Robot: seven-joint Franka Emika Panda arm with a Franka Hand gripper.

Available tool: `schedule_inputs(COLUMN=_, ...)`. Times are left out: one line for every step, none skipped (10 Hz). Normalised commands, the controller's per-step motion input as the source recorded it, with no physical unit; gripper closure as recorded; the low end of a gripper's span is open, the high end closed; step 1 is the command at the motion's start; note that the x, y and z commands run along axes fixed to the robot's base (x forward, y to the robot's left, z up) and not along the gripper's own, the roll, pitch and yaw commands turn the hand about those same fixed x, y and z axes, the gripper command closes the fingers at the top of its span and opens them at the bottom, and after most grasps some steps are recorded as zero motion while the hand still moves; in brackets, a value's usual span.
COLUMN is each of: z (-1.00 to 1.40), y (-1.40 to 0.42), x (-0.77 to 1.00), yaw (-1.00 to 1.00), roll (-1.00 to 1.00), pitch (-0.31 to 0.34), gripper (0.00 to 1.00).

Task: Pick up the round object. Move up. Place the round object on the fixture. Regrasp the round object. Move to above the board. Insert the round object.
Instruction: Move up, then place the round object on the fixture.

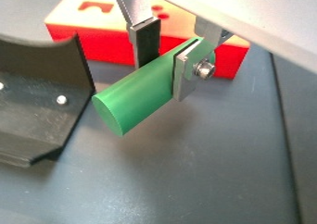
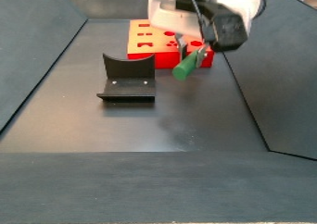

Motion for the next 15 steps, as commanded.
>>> schedule_inputs(z=0.19, y=0.00, x=-0.02, yaw=0.02, roll=-0.12, pitch=0.044, gripper=1.00)
schedule_inputs(z=1.00, y=0.00, x=0.00, yaw=0.00, roll=0.00, pitch=0.000, gripper=1.00)
schedule_inputs(z=1.00, y=0.00, x=0.00, yaw=-0.01, roll=0.00, pitch=0.005, gripper=1.00)
schedule_inputs(z=1.00, y=-0.01, x=-0.01, yaw=-0.01, roll=-0.01, pitch=0.014, gripper=1.00)
schedule_inputs(z=1.00, y=-0.01, x=-0.02, yaw=0.00, roll=-0.04, pitch=0.019, gripper=1.00)
schedule_inputs(z=1.00, y=-0.01, x=-0.02, yaw=0.01, roll=-0.08, pitch=0.021, gripper=1.00)
schedule_inputs(z=1.00, y=-0.01, x=-0.03, yaw=0.00, roll=-0.10, pitch=0.022, gripper=1.00)
schedule_inputs(z=1.00, y=-0.01, x=-0.03, yaw=0.00, roll=-0.11, pitch=0.025, gripper=1.00)
schedule_inputs(z=0.86, y=0.00, x=-0.03, yaw=-0.01, roll=-0.13, pitch=0.028, gripper=1.00)
schedule_inputs(z=0.68, y=0.00, x=-0.02, yaw=-0.02, roll=-0.15, pitch=0.035, gripper=1.00)
schedule_inputs(z=0.55, y=0.00, x=-0.02, yaw=-0.02, roll=-0.15, pitch=0.041, gripper=1.00)
schedule_inputs(z=0.38, y=0.00, x=-0.01, yaw=-0.03, roll=-0.15, pitch=0.051, gripper=1.00)
schedule_inputs(z=0.25, y=0.00, x=0.00, yaw=-0.03, roll=-0.15, pitch=0.056, gripper=1.00)
schedule_inputs(z=0.11, y=-0.11, x=1.00, yaw=1.00, roll=-0.11, pitch=-0.115, gripper=1.00)
schedule_inputs(z=0.03, y=-0.11, x=1.00, yaw=1.00, roll=-0.09, pitch=-0.102, gripper=1.00)
